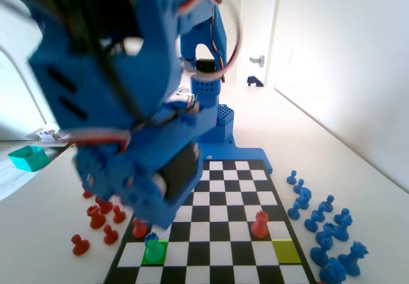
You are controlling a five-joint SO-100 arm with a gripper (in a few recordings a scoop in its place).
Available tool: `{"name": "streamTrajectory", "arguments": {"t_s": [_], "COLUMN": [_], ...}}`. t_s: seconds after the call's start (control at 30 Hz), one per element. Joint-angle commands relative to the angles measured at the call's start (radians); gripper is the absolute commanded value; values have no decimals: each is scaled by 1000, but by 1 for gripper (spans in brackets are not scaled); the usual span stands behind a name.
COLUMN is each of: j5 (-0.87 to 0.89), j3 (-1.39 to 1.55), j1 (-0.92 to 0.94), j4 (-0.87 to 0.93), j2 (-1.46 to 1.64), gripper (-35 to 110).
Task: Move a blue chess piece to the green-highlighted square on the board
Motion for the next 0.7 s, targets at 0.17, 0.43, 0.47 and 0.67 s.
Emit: {"name": "streamTrajectory", "arguments": {"t_s": [0.17, 0.43, 0.47, 0.67], "j5": [-109, -305, -318, -379], "j3": [-43, 77, 112, 357], "j1": [-43, -98, -104, -132], "j4": [209, 377, 377, 382], "j2": [353, 683, 736, 1078], "gripper": [7, 1, 1, 1]}}
